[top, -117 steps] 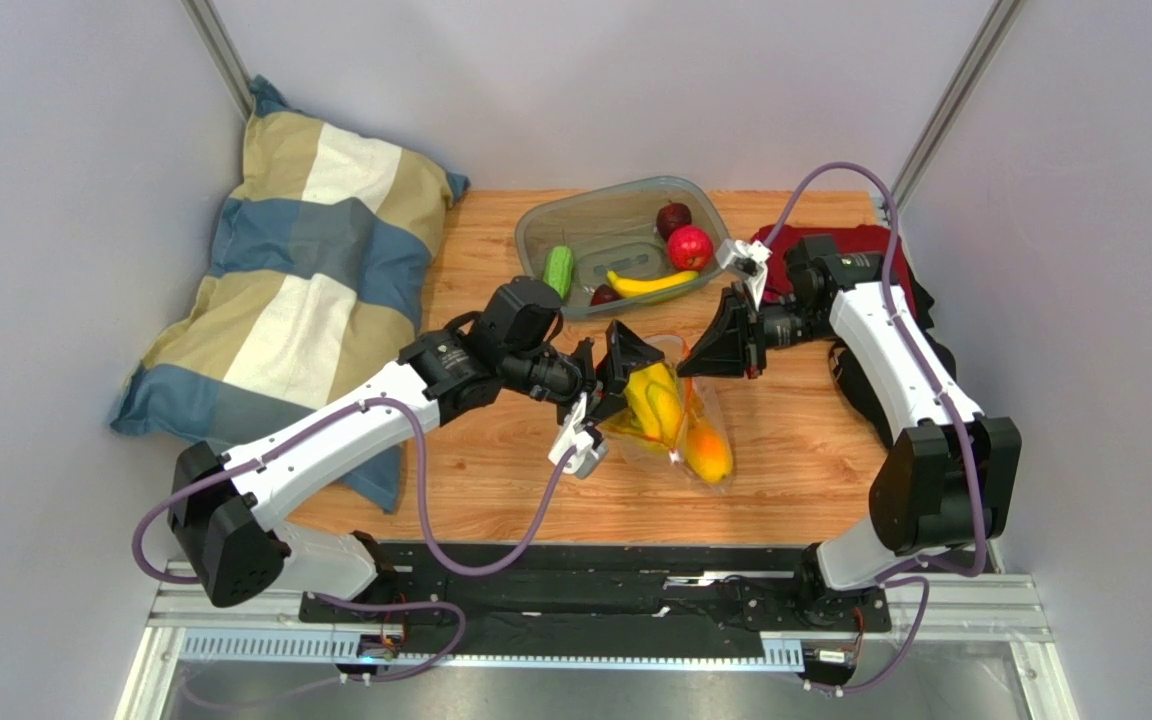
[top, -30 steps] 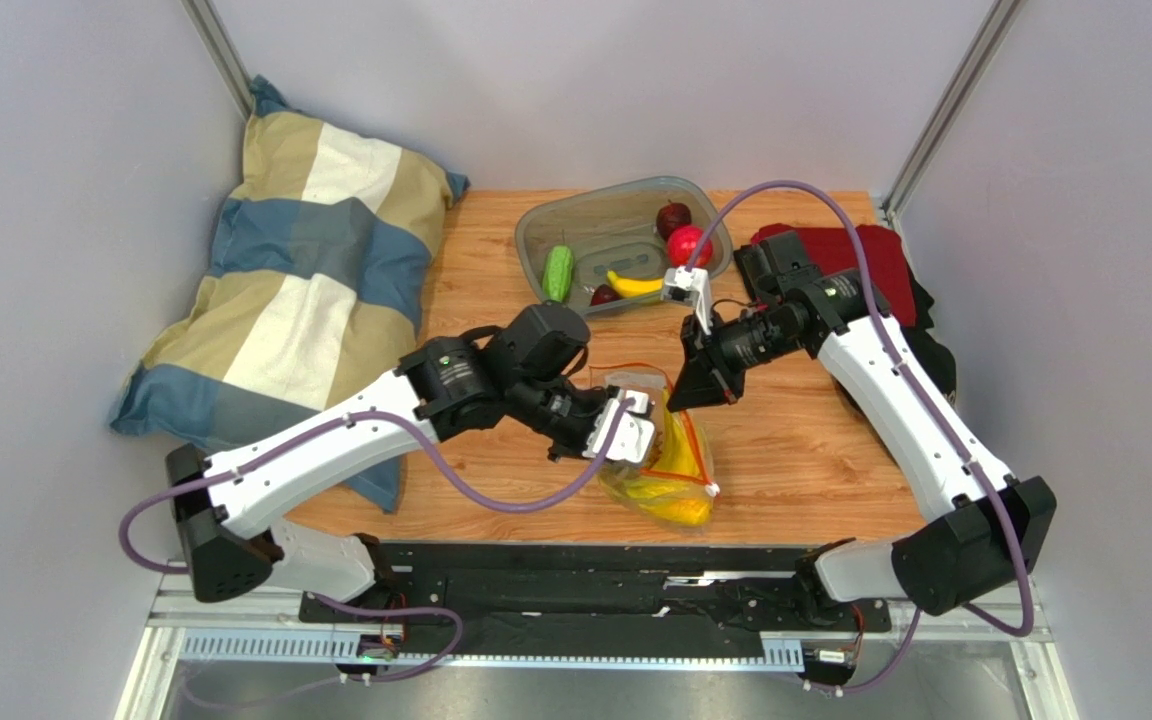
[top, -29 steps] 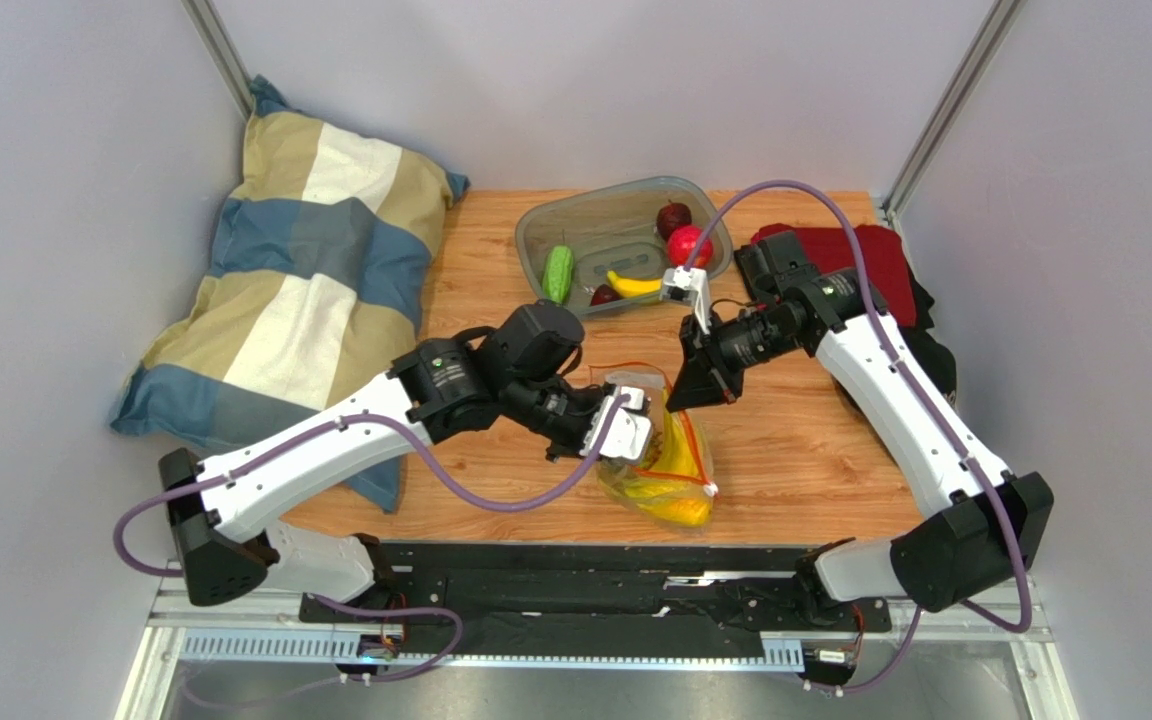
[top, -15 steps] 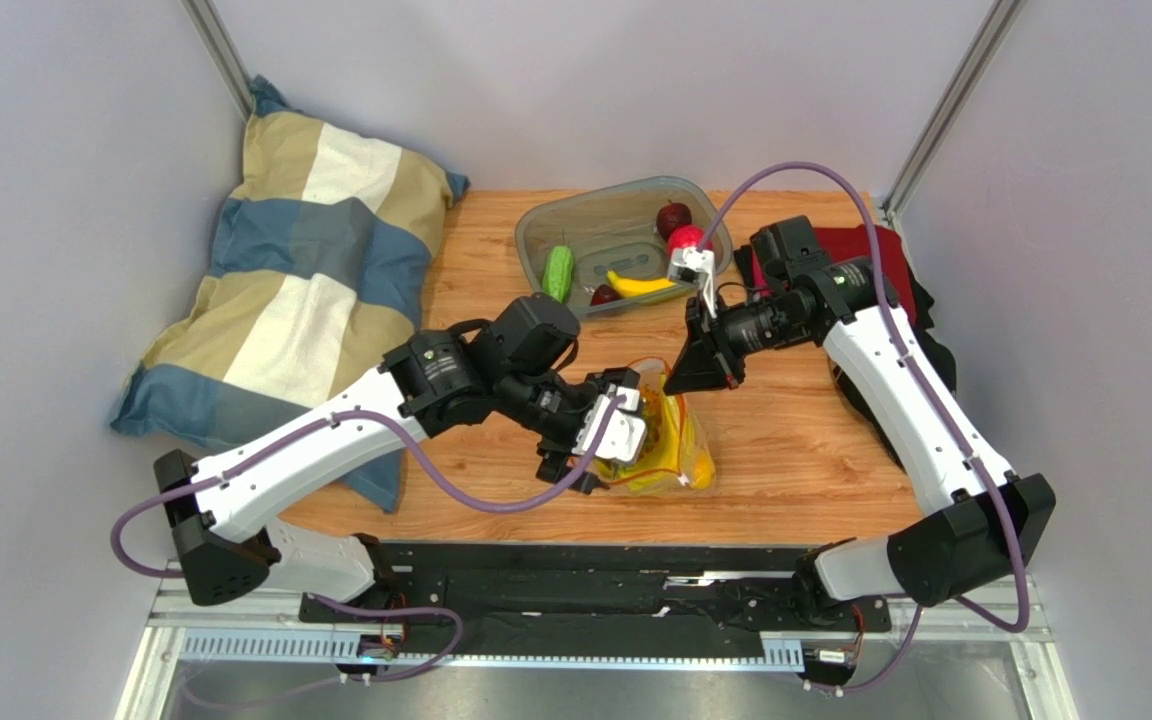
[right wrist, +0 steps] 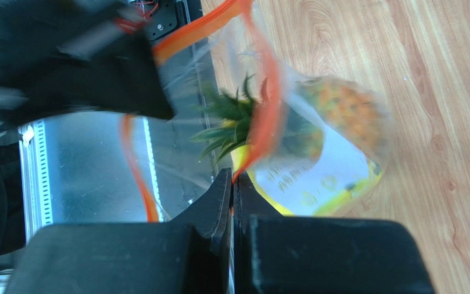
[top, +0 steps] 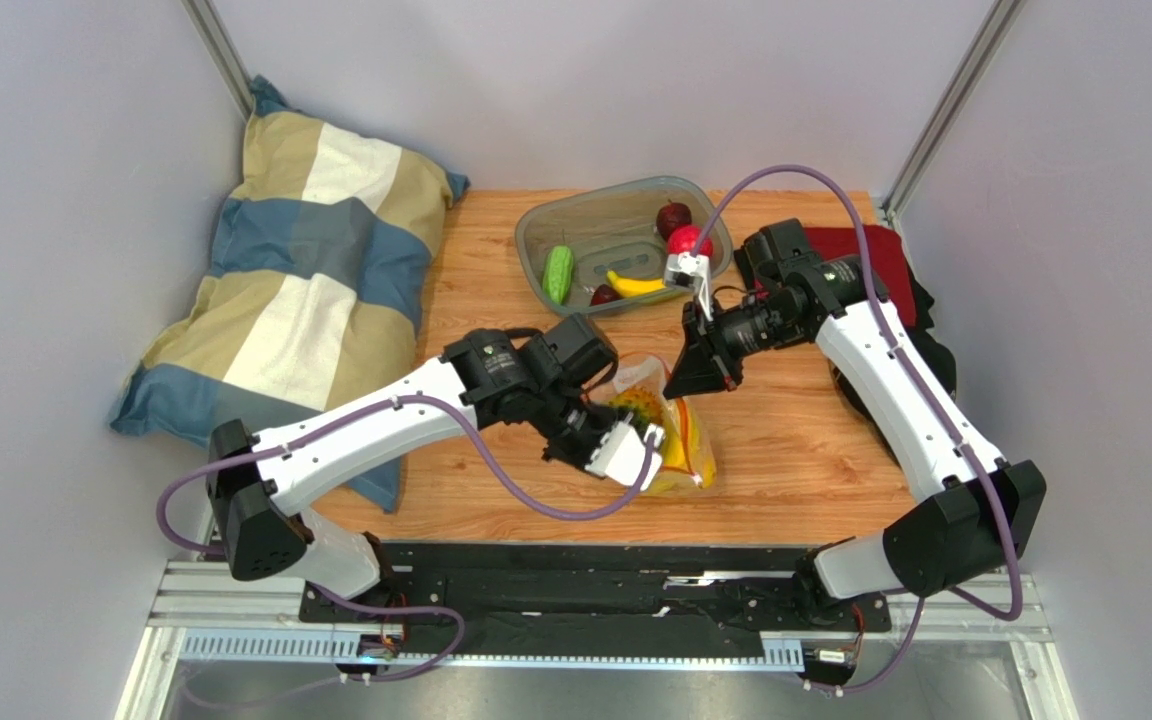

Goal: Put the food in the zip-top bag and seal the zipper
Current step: Adjust the zipper food storage bag at the center of the board, then pick up the fake vegetable from the bin.

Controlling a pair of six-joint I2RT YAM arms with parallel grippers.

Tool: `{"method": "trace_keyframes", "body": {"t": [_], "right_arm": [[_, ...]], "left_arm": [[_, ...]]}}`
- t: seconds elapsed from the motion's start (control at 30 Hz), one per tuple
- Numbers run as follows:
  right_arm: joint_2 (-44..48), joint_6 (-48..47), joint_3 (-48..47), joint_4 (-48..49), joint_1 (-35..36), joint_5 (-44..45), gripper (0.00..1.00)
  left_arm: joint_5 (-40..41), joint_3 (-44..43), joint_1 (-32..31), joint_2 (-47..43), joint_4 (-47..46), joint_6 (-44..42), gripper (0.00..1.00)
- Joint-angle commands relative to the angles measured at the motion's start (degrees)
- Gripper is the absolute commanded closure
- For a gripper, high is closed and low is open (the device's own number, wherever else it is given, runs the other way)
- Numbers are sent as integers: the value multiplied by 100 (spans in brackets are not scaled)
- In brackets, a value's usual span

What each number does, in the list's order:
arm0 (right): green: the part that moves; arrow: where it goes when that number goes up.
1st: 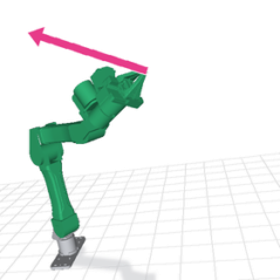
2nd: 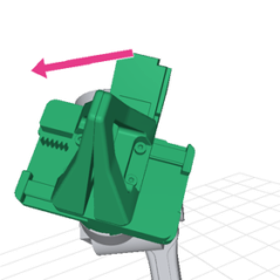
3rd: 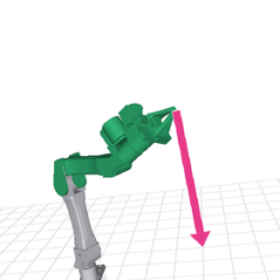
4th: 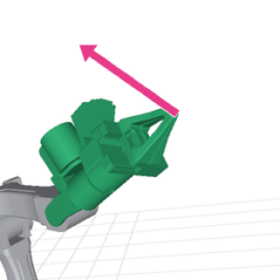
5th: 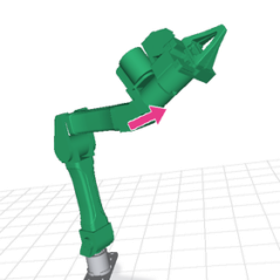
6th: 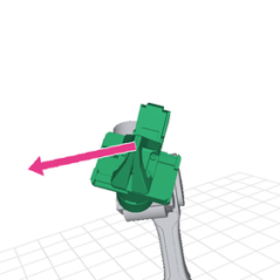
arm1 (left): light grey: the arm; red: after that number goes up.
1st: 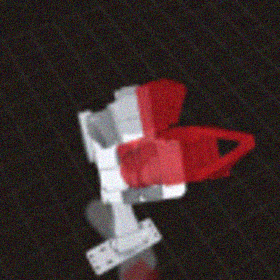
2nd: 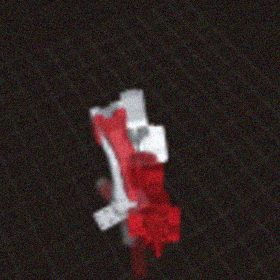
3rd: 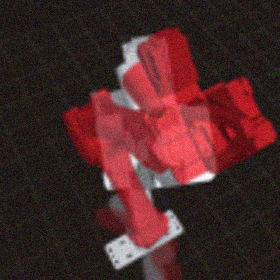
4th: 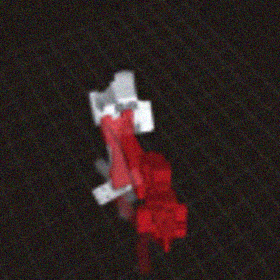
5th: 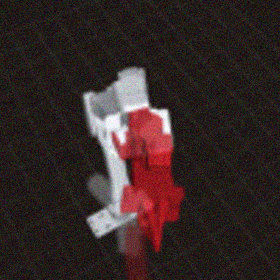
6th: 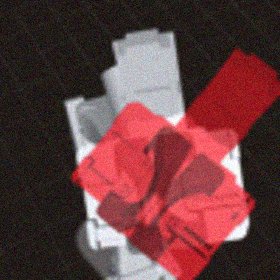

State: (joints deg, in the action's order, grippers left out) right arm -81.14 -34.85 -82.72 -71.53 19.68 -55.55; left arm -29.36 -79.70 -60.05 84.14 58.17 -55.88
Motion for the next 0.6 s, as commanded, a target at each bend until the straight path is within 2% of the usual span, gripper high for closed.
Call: {"method": "trace_keyframes", "body": {"t": [0.0, 0.13, 0.23, 0.4, 0.43, 0.53, 0.57], "right_arm": [[204, -294, -263, -169, -17, 35, 100], [213, -320, -113, -72, -17, 123, 100], [248, -425, 97, -90, -17, 158, 100], [398, -628, 642, -2, -17, 194, 100], [406, -637, 712, 24, -17, 194, 100], [424, -628, 880, 121, -17, 281, 100], [433, -628, 906, 130, -17, 351, 100]], "left_arm": [[-1175, -1171, -59, -574, -797, 867, 100], [-852, -951, -112, -31, -834, 903, 100], [-694, -767, -112, 41, -1104, 1087, 91], [-553, -362, -112, -99, -1379, 1236, 84], [-553, -344, -112, -99, -1353, 1307, 72], [-928, -432, 124, -230, -1378, 1876, 52], [-1227, -502, 317, -310, -1527, 2201, 49]]}}
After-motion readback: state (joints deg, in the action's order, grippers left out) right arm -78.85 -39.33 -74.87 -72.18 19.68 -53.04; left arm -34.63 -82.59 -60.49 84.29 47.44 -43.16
